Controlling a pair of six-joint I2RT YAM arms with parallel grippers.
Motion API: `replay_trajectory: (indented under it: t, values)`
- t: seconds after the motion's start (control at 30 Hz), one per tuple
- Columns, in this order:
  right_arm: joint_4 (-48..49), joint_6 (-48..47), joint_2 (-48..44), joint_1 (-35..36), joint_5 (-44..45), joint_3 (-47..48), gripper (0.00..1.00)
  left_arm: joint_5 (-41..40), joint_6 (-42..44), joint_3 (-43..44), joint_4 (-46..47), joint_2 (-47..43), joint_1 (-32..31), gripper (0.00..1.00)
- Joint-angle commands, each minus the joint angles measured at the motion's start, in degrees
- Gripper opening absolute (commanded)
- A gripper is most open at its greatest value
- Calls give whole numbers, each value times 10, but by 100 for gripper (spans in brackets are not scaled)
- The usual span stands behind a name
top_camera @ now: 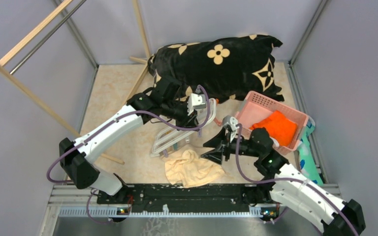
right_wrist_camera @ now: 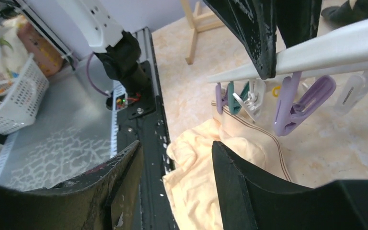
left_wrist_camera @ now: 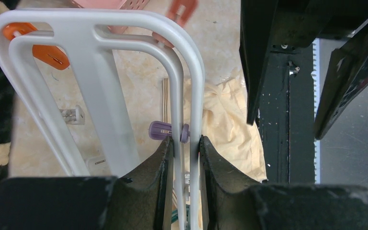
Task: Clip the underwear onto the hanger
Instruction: Open the clamp at the hanger.
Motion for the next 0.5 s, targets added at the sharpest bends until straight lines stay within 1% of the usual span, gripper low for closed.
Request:
replay_trajectory:
  t: [0.0, 0.1, 0.2, 0.3, 0.47]
  values:
    - [11, -66, 23, 50, 122, 28, 55, 11, 5, 18, 10, -16, 1, 0]
    - [26, -96, 26, 58, 202, 19, 59, 15, 5, 17, 9, -18, 1, 0]
    - [62, -115, 33, 58, 249, 7, 63, 20, 7, 16, 8, -19, 1, 0]
    - [104, -120, 54, 59, 269, 0, 65, 21, 9, 15, 8, -20, 1, 0]
    - [105, -144, 83, 57, 283, 16, 66, 24, 11, 11, 7, -22, 1, 0]
